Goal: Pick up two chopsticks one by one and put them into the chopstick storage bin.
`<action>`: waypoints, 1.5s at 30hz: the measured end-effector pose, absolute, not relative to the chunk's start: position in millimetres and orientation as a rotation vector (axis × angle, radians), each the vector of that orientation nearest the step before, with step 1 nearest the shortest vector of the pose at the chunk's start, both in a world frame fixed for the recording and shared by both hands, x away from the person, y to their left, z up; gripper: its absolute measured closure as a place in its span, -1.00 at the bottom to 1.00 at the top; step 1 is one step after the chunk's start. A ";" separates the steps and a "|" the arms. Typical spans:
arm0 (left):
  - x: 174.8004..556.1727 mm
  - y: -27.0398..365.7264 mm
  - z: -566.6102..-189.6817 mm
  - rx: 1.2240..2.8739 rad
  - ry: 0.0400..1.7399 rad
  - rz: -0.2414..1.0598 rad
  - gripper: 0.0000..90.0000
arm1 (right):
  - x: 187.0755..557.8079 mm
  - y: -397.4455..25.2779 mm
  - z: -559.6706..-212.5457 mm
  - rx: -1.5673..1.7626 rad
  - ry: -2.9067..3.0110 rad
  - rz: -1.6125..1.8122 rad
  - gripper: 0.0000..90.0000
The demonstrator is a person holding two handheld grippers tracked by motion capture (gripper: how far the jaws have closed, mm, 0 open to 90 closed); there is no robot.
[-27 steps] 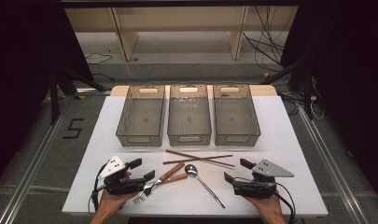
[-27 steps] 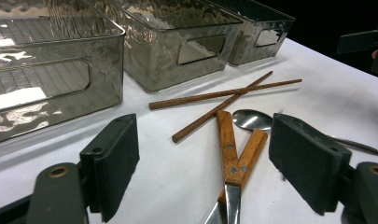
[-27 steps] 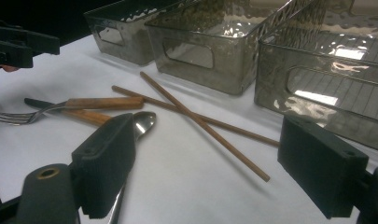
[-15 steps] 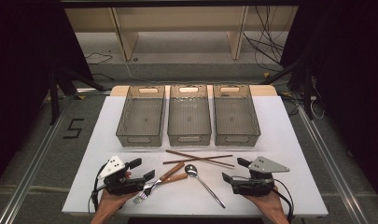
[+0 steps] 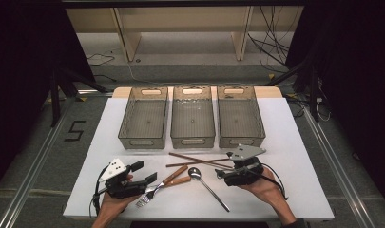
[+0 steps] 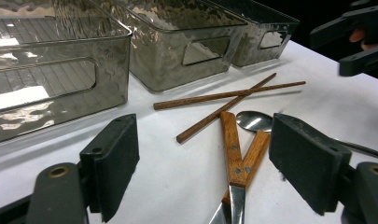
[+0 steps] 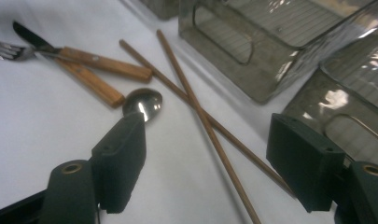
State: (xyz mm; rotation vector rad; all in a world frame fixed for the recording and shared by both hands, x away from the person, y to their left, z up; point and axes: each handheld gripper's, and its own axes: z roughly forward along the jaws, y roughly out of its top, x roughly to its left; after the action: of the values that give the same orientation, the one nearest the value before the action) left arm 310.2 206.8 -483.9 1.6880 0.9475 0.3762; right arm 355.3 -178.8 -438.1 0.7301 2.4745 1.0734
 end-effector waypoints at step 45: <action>311.2 208.3 -484.3 1.686 0.951 0.373 -0.47 | 402.9 -135.1 -468.4 0.436 2.780 0.656 0.92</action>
State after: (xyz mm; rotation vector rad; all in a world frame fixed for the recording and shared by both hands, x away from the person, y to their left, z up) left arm 311.2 208.3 -484.3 1.6863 0.9513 0.3732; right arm 402.9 -135.1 -468.4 0.4360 2.7796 0.6558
